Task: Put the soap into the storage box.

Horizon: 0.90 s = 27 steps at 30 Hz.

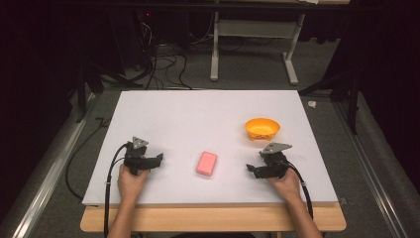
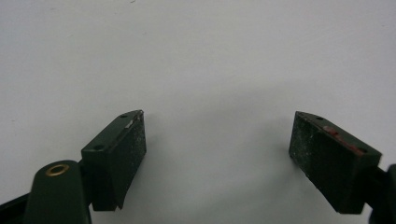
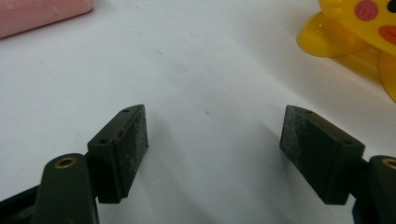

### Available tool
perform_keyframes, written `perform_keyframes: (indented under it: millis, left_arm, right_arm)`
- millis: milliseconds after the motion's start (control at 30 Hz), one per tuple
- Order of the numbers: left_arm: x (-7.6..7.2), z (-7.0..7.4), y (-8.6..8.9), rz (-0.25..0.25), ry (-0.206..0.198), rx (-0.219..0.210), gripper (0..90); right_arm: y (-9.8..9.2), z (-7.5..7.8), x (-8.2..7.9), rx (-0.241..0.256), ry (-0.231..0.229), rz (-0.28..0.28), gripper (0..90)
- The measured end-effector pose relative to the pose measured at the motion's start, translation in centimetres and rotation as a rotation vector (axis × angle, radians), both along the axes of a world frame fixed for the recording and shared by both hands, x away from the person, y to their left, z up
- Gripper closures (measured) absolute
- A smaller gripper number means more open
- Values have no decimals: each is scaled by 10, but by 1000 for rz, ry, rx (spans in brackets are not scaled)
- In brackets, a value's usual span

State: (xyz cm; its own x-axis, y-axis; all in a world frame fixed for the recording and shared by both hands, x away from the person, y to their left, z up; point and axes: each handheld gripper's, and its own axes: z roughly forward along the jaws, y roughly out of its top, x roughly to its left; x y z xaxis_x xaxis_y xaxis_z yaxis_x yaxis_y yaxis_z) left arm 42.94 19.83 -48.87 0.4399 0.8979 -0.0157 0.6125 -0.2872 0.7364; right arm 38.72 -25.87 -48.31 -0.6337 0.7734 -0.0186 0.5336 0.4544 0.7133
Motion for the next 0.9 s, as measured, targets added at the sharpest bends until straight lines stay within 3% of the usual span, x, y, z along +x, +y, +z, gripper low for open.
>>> perform_keyframes:
  millis: [600,900]
  left_arm:
    - [0,0,0,-1,1,0,193]
    - [0,0,0,-1,1,0,193]
  right_arm:
    - [0,0,0,0,5,-1,237]
    - [1,0,2,-13,13,-31,166]
